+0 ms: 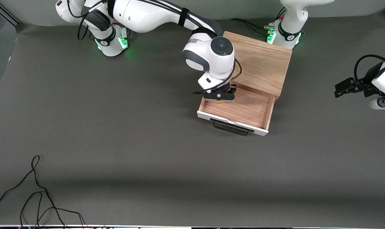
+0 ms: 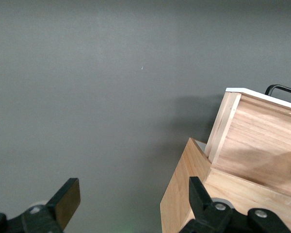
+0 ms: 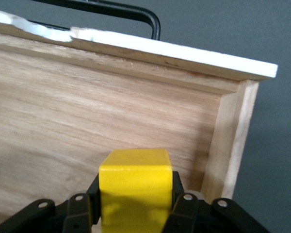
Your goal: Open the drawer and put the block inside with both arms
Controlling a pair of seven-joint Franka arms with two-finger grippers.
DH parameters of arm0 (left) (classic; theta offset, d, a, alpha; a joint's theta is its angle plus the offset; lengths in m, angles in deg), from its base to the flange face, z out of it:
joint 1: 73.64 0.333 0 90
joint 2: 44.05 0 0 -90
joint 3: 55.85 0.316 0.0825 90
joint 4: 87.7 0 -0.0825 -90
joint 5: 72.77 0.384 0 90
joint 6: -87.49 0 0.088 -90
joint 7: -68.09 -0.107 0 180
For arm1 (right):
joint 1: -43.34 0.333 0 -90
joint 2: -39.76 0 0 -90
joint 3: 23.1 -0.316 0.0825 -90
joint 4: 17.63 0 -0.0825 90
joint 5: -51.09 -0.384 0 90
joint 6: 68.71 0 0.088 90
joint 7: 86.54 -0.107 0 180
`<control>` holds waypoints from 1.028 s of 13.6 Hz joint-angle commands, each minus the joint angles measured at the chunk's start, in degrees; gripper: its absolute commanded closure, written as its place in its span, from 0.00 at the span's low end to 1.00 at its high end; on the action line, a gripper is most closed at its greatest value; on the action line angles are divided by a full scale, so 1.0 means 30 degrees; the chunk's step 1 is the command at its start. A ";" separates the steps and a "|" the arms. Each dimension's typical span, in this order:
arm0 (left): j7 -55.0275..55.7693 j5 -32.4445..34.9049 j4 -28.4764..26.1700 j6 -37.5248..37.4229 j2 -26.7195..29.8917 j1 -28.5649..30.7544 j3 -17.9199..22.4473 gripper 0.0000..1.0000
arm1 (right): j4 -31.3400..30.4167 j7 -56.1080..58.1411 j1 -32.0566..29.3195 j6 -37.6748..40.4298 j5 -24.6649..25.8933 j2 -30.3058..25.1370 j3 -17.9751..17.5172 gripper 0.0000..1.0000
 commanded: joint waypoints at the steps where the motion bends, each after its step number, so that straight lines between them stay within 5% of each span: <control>1: -0.0331 0.0194 -0.1104 0.0612 0.0824 -0.0010 0.0010 0.00 | 0.0626 -0.0854 0.0201 -0.0299 0.0629 0.0579 -0.0016 0.57; 2: -0.0302 0.0194 -0.0987 0.0581 0.0795 -0.0010 0.0010 0.00 | 0.0655 -0.0854 0.0201 -0.0299 0.0658 0.0579 0.0013 0.19; 3: -0.0273 0.0165 -0.0812 0.0552 0.0766 -0.0010 0.0010 0.00 | 0.0655 -0.0825 0.0230 -0.0328 0.0716 0.0579 -0.0016 0.00; 7: -0.0359 0.0047 -0.0400 0.0552 0.0648 -0.0068 0.0010 0.00 | 0.0771 -0.0796 0.0201 -0.0299 0.0688 0.0433 -0.0016 0.00; 9: -0.0331 0.0018 -0.0371 0.0552 0.0619 -0.1727 0.1493 0.00 | 0.0976 -0.0708 0.0142 0.0080 0.0658 -0.0004 -0.0045 0.00; 10: -0.0360 -0.0040 -0.0313 0.0552 0.0619 -0.2348 0.2461 0.00 | 0.0977 -0.0708 0.0026 0.0459 0.0600 -0.0587 -0.0045 0.00; 14: -0.0361 -0.0041 -0.0107 0.0494 0.0648 -0.2354 0.2471 0.00 | 0.0686 -0.0328 -0.1785 0.3299 0.0424 -0.3660 -0.0074 0.00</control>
